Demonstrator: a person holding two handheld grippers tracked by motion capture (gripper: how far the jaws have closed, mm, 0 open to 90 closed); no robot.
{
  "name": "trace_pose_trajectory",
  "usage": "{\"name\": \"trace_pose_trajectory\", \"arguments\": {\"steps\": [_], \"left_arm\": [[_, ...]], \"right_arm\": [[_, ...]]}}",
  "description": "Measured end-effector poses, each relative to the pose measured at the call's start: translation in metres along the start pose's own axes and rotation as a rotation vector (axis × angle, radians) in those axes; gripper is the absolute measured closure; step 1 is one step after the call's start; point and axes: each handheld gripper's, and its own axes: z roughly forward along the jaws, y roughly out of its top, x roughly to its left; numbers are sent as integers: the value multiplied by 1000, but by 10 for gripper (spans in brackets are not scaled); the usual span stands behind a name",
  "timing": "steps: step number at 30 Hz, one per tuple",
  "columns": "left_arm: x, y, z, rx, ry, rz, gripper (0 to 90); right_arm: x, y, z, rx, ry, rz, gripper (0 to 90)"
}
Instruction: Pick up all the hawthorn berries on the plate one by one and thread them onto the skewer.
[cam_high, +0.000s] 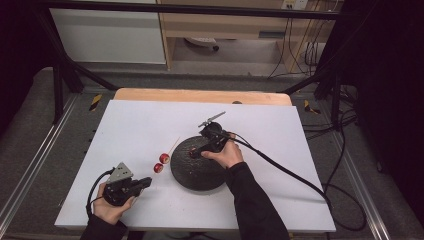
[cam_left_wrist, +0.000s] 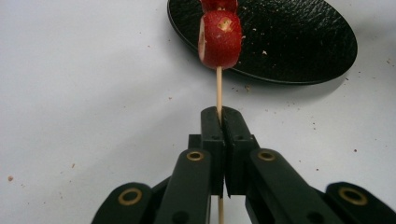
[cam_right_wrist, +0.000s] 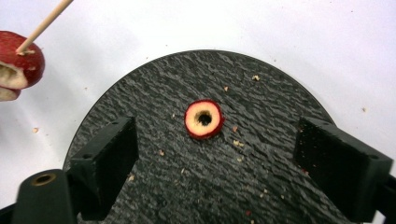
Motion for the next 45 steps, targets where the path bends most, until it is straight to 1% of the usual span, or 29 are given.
{"name": "trace_pose_trajectory", "arguments": {"steps": [5,9,12,13,16,18,23,26,32,38,40,45], "left_arm": [[-1,0,0,1,4,1,883],[-1,0,1,2,4,2,883],[-2,0,1,4,5,5,883],[-2,0,1,4,6,6,883],[-2,0,1,3,6,6,883],[-2,0,1,4,6,6,883],[-3,0,1,4,6,7,883],[-3,0,1,6,5,10,883],[-3,0,2,5,5,8,883],[-3,0,2,6,4,9,883],[-3,0,2,7,4,9,883],[-3,0,2,7,4,9,883]], "right_arm": [[-1,6,8,21,-3,5,186],[-2,11,14,39,2,9,233],[-3,14,20,58,8,15,279],[-3,15,22,64,13,25,298],[-5,17,28,95,20,43,355],[-5,17,31,116,30,45,385],[-3,21,38,139,45,50,460],[-3,22,41,155,48,70,499],[-5,21,45,172,56,83,543],[-5,20,49,186,61,87,590],[-5,20,50,192,62,96,604],[-6,20,50,195,66,93,612]]}}
